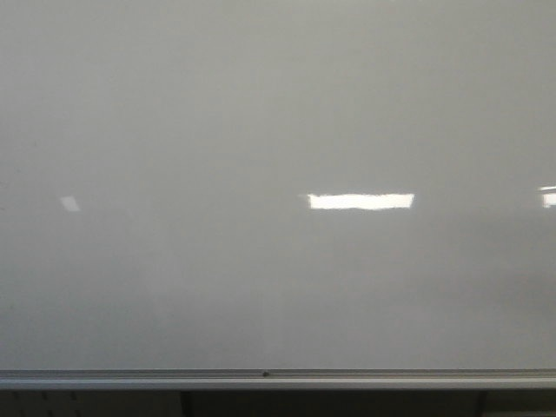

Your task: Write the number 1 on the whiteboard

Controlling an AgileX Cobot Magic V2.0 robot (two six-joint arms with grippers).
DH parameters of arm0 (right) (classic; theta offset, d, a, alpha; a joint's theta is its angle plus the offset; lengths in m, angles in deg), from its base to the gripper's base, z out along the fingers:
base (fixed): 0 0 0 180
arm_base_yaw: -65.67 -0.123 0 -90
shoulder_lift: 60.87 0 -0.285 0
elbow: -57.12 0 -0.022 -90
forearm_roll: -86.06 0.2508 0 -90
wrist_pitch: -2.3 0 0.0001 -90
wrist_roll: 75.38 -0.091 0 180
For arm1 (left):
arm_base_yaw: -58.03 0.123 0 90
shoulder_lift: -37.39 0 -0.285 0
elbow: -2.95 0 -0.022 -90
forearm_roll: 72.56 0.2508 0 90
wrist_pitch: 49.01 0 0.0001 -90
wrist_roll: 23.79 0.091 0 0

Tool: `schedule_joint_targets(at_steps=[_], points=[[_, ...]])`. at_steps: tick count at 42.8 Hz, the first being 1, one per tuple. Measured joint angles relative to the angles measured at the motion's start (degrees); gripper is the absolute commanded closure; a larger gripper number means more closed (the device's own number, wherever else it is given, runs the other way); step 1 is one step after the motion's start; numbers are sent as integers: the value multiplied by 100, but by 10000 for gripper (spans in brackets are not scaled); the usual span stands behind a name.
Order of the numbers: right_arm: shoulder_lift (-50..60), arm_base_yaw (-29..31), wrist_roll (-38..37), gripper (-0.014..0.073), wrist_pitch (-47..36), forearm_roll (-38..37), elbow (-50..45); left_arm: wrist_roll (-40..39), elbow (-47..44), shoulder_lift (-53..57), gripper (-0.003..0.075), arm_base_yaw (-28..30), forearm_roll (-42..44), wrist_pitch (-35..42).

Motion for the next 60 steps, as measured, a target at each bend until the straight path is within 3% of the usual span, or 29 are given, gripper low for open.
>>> schedule_joint_targets(at_steps=[3, 8, 18, 27, 31, 38, 41, 44, 54, 60], points=[[0, 0, 0, 656, 40, 0, 247, 0, 12, 0, 741, 0, -10, 368], [0, 0, 0, 656, 338, 13, 918, 0, 339, 0, 741, 0, -10, 327], [-631, 0, -10, 656, 1221, 316, 2314, 0, 1660, -752, 741, 0, -10, -769], [-1658, 0, -10, 649, 1382, 329, 2768, 10, 2115, -1862, 736, 0, -10, -1318], [-1844, 0, -10, 566, 1414, 329, 2777, 10, 2127, -2036, 652, 0, -10, -1349], [-1860, 0, -10, 241, 1441, 337, 2777, 10, 2127, -2060, 244, 0, -10, -1358], [-1860, 0, -10, 151, 1455, 337, 2777, 10, 2127, -2060, 144, 0, -10, -1358], [-1860, 0, -10, 104, 1455, 337, 2777, 19, 2127, -2060, 113, 0, -10, -1358], [-1860, 0, -10, 108, 1455, 337, 2777, 19, 2161, -2285, 113, 0, 104, -1371], [-1860, 0, -10, 108, 1455, 337, 2777, 19, 2467, -2951, 113, 34, 658, -1384]])
